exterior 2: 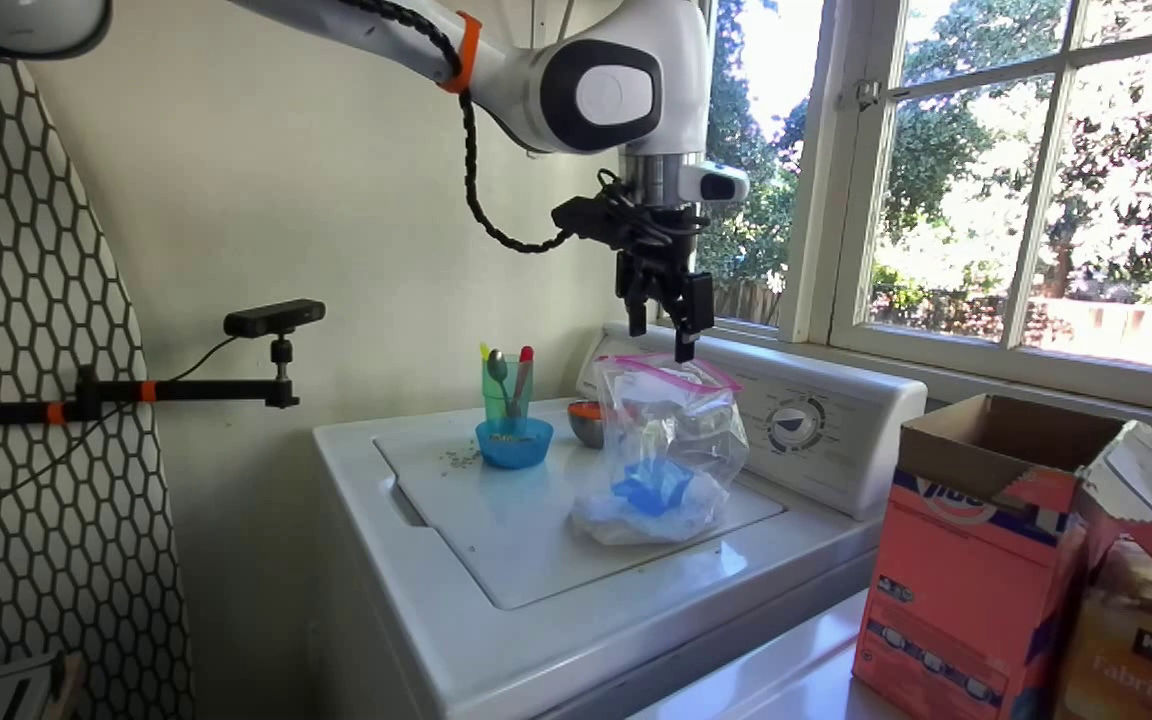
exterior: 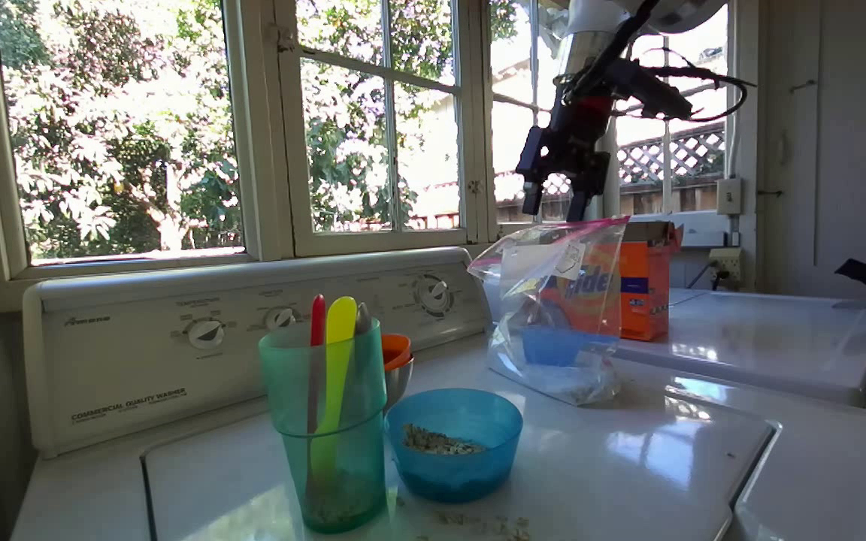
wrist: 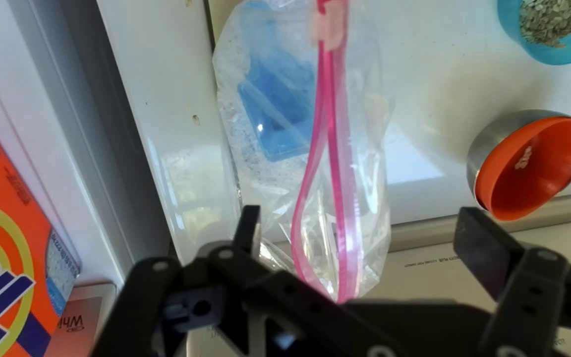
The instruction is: Put the clear plastic inside the orange box and close the box.
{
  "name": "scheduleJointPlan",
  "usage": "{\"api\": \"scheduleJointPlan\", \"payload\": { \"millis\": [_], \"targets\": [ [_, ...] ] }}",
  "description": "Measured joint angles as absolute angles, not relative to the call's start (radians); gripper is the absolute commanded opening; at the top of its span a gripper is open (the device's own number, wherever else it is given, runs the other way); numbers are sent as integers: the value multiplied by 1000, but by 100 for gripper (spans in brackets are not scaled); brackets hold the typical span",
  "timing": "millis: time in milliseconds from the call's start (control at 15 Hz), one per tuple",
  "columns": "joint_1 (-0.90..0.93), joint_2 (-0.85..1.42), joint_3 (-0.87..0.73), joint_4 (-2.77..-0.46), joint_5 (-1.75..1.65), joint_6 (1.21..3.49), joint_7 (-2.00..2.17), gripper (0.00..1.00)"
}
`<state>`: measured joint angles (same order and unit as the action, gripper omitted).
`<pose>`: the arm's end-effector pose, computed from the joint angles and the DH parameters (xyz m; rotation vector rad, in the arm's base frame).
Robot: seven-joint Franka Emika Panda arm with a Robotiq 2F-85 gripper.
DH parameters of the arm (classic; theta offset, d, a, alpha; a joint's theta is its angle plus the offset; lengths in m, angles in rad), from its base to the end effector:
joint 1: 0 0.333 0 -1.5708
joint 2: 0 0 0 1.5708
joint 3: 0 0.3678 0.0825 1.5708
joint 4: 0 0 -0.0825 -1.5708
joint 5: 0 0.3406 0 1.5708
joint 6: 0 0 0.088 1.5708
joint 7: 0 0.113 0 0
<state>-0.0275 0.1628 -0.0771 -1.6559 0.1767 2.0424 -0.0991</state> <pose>0.6006 -0.0485 0.5894 -2.9890 0.0983 -0.3585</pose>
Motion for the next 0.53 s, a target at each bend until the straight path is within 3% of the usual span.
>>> {"api": "scheduleJointPlan", "payload": {
  "millis": [533],
  "targets": [
    [-67,194,-82,-1615,174,1845,-39,100]
  ]
}}
